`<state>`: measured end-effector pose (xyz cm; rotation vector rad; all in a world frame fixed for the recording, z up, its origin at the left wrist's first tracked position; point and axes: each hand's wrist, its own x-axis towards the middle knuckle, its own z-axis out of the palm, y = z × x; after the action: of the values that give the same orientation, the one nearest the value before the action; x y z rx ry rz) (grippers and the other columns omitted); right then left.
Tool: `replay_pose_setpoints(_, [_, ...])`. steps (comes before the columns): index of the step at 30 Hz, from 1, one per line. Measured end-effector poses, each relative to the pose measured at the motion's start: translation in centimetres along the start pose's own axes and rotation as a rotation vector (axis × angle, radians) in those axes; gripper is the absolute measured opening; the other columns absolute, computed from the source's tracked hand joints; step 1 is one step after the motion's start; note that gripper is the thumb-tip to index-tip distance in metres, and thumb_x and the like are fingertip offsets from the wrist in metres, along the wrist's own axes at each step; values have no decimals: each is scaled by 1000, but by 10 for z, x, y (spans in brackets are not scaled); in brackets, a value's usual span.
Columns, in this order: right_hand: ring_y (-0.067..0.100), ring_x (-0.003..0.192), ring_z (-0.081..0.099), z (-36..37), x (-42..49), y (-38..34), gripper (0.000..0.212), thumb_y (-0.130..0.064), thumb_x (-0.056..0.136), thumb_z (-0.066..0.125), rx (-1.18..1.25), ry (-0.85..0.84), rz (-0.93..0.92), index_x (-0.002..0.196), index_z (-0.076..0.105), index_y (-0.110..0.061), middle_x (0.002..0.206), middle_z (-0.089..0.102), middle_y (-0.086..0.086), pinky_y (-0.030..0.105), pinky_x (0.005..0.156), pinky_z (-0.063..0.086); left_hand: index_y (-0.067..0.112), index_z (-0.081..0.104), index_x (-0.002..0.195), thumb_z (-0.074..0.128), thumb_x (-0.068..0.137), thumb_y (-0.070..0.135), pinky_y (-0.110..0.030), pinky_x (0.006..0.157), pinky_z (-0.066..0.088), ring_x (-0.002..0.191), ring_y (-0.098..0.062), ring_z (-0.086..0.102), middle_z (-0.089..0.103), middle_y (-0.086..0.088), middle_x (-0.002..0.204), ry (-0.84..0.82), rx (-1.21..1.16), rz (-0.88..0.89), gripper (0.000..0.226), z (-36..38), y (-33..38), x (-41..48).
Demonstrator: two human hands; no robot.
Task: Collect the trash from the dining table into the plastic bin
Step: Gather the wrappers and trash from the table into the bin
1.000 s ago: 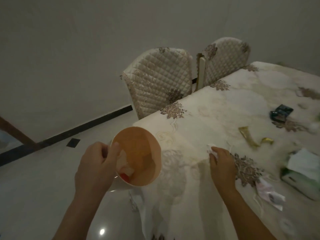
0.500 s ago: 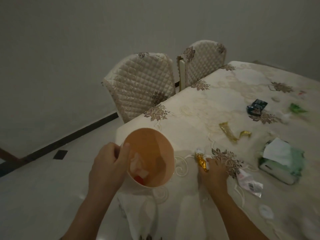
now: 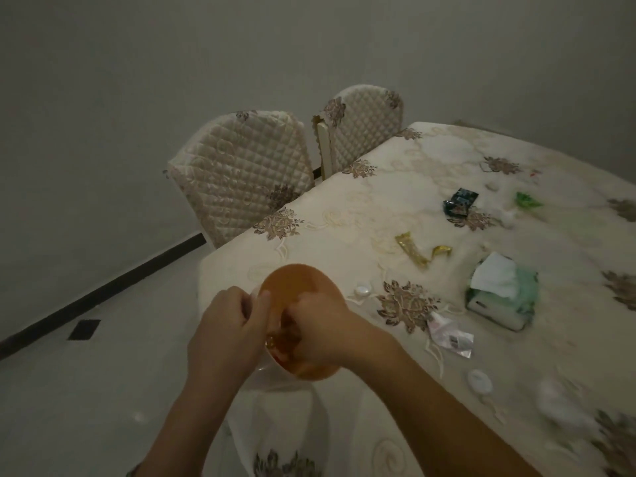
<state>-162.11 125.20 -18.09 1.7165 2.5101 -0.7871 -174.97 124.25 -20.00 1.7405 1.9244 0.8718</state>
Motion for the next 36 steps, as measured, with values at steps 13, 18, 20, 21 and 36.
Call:
replay_pose_setpoints(13, [3, 80, 61, -3, -77, 54, 13, -15, 81, 64, 592, 625, 106, 92, 69, -20, 87, 70, -7, 11, 70, 45, 12, 51, 71, 41, 89, 42, -31, 54, 34, 62, -21, 50, 53, -7, 70, -62, -51, 81, 36, 23, 17, -2])
replay_pose_setpoints(18, [25, 100, 57, 44, -96, 166, 31, -21, 77, 67, 501, 839, 702, 107, 61, -15, 110, 65, 12, 31, 85, 44, 13, 53, 71, 42, 88, 45, -34, 58, 38, 65, -23, 53, 55, -6, 71, -49, -55, 76, 37, 29, 19, 8])
replay_pose_setpoints(20, [36, 115, 46, 66, -90, 198, 57, -36, 74, 66, 419, 650, 855, 125, 48, -16, 127, 51, 20, 41, 94, 38, 14, 53, 71, 42, 88, 45, -35, 58, 38, 65, -24, 54, 56, -6, 71, -50, -60, 72, 37, 32, 20, 12])
replay_pose_setpoints(21, [39, 118, 42, 74, -86, 207, 67, -45, 72, 61, 378, 573, 882, 130, 42, -19, 131, 47, 21, 44, 95, 37, 14, 52, 70, 42, 88, 46, -34, 58, 38, 65, -24, 53, 56, -6, 71, -50, -60, 67, 38, 33, 20, 14])
replay_pose_setpoints(36, [35, 93, 50, 97, -29, 194, 22, -6, 76, 61, 394, 944, 686, 98, 63, -7, 95, 65, 16, 29, 72, 31, 13, 56, 73, 36, 72, 54, -40, 65, 42, 69, -25, 55, 58, -9, 74, 16, -90, -35, 45, 20, 13, 29])
